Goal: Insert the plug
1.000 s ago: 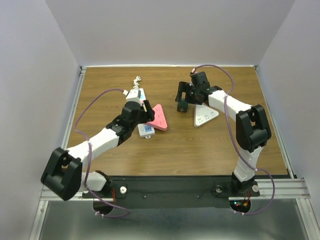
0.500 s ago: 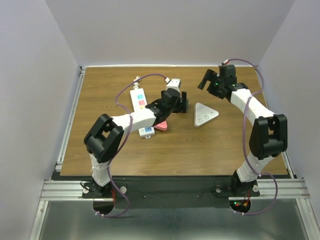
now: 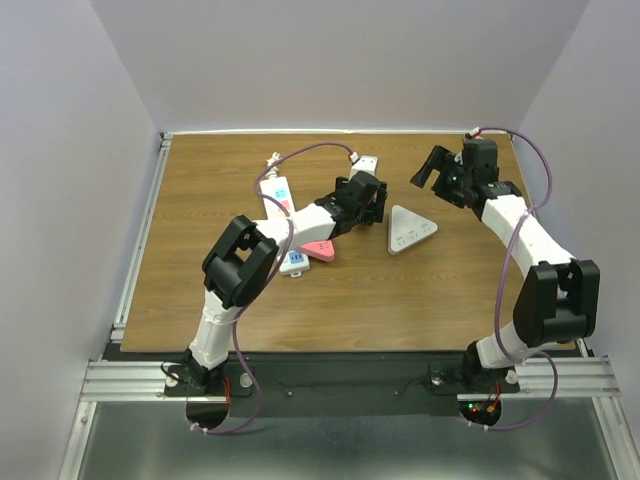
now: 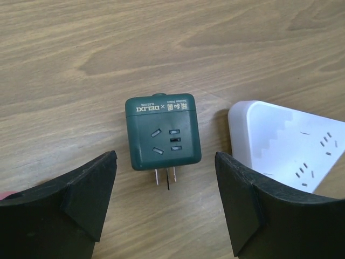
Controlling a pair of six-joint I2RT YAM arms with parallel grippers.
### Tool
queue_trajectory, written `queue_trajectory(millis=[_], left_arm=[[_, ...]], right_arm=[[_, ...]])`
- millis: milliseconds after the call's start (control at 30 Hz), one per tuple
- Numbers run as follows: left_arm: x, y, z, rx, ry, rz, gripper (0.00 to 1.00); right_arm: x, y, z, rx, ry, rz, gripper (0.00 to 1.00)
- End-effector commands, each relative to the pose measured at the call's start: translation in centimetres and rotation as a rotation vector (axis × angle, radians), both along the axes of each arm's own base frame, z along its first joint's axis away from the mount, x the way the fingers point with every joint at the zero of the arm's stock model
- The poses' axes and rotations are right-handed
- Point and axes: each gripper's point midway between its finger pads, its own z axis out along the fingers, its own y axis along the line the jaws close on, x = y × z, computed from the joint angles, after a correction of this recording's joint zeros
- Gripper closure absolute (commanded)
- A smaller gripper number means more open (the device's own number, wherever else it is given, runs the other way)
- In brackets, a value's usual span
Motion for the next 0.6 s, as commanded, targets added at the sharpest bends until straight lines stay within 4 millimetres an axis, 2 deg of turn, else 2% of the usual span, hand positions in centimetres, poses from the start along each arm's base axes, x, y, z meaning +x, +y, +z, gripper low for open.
queue_trajectory(millis=[0,33,67,433,533,567], left_arm=[[1.4,-0.2,1.4,0.039,-0.052,0.009,0.15],[1.7,-0.5,1.7,0.035,-0.06,0.008,0.15],[1.8,-0.4,0.7,0.058,-0.048,0.005,0.14],[2.2,-1.6,-2.5,0.071,0.004,-0.031,0.16],[2.1,-1.5,-3.2,0.06,0.03,-0.043,0.4],[1.8,-1.4,-3.1,0.049,0.038,-0.05,0.54]], right_arm=[[-0.7,-0.2,1.8,-0.002,-0.053,0.025,0.0],[-0.8,-0.3,1.9,-0.001,-0.055,0.025,0.0],[-1.0,-0.4,2.0,-0.001,-0.058,0.024,0.0],[-2.1,-0.4,2.1,0.005,-0.064,0.039,0.0],[-2.3,-0.3,2.2,0.013,-0.067,0.046,0.0],[-2.3,-0.2,2.4,0.021,-0.069,0.056,0.0]])
